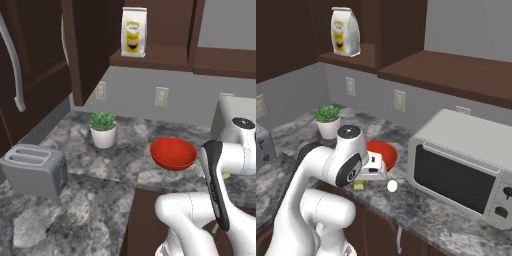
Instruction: Pick the egg and butter from the fridge and place them by the bowl for mixing.
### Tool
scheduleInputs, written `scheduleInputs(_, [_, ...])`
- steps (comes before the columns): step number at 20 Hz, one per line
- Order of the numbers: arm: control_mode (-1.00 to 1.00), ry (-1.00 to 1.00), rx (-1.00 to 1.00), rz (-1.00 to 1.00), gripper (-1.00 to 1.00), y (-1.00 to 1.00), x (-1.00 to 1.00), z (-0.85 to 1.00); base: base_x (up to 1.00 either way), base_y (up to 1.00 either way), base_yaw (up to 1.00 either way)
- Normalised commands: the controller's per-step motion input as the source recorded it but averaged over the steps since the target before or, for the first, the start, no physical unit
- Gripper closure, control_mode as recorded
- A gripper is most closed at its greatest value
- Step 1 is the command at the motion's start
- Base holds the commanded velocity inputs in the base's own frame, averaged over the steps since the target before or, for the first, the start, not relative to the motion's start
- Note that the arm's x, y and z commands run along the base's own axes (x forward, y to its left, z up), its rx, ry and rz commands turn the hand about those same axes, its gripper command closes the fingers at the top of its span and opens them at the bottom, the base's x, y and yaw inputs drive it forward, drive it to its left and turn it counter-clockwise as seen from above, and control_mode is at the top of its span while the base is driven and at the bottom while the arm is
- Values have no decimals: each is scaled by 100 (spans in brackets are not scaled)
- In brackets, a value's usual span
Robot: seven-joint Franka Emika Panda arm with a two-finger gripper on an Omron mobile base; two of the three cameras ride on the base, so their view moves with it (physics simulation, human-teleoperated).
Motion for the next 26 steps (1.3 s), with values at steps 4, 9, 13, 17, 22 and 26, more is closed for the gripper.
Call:
scheduleInputs(4, [-100,0,2,0,100,-17,42,-67,0,0,0])
scheduleInputs(9, [-100,0,2,1,100,-21,48,-63,0,0,0])
scheduleInputs(13, [-100,6,0,2,100,-1,29,-45,0,0,0])
scheduleInputs(17, [-100,1,0,2,100,-4,39,-46,0,0,0])
scheduleInputs(22, [-100,1,0,1,100,-3,32,-42,0,0,0])
scheduleInputs(26, [-100,0,0,0,100,0,41,-30,0,0,0])
